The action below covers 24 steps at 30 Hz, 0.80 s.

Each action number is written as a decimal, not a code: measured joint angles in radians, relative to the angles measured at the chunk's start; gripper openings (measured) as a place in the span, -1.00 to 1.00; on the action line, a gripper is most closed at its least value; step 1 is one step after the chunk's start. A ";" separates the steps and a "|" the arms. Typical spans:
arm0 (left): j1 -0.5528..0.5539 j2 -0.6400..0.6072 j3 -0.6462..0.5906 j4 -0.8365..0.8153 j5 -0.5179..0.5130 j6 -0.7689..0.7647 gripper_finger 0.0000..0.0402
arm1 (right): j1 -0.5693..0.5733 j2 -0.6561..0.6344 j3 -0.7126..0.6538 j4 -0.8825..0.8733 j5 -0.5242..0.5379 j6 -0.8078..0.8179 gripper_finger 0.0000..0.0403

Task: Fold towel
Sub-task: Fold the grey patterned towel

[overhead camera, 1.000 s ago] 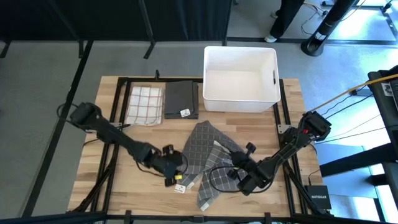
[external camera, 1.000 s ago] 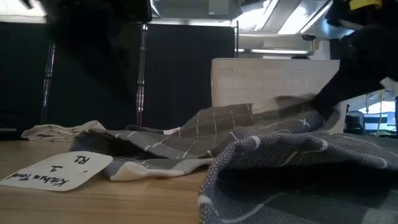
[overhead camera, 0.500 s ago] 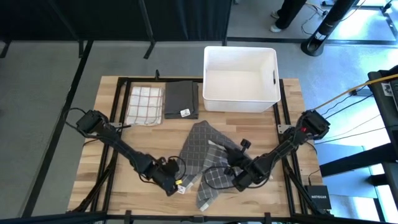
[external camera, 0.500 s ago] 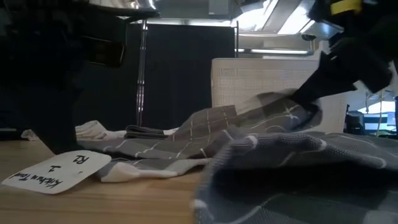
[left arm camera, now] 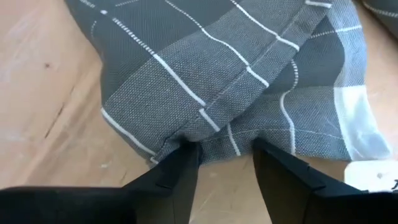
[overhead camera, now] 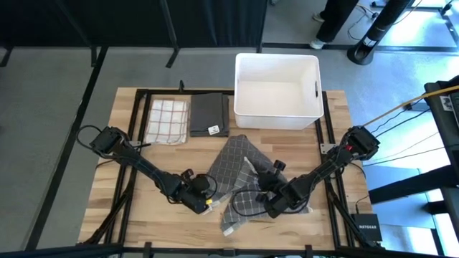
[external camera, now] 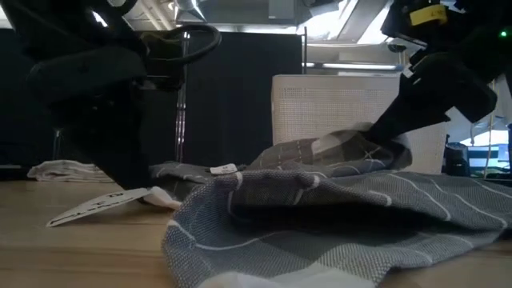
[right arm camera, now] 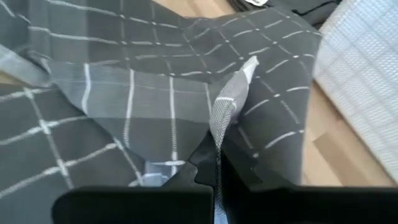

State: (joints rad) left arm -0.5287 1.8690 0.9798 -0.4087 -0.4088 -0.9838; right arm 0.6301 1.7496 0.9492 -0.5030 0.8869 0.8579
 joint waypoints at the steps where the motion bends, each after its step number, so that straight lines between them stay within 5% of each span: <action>1: 0.001 0.000 0.000 -0.003 -0.003 0.013 -0.30 | 0.005 0.000 0.000 0.010 -0.004 0.000 -0.94; 9: -0.002 -0.003 -0.005 -0.016 -0.030 0.129 -0.95 | 0.035 0.000 0.000 0.037 -0.009 0.022 -0.94; 14: -0.023 -0.039 0.032 -0.172 -0.038 0.154 -0.98 | 0.045 0.000 0.000 0.035 -0.011 0.032 -0.94; 24: -0.053 -0.145 0.259 -0.809 -0.156 0.095 -1.00 | 0.046 0.000 0.000 0.038 -0.016 0.035 -0.94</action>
State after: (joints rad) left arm -0.5819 1.7245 1.2387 -1.2175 -0.5645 -0.8892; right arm 0.6758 1.7496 0.9493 -0.4652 0.8708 0.8926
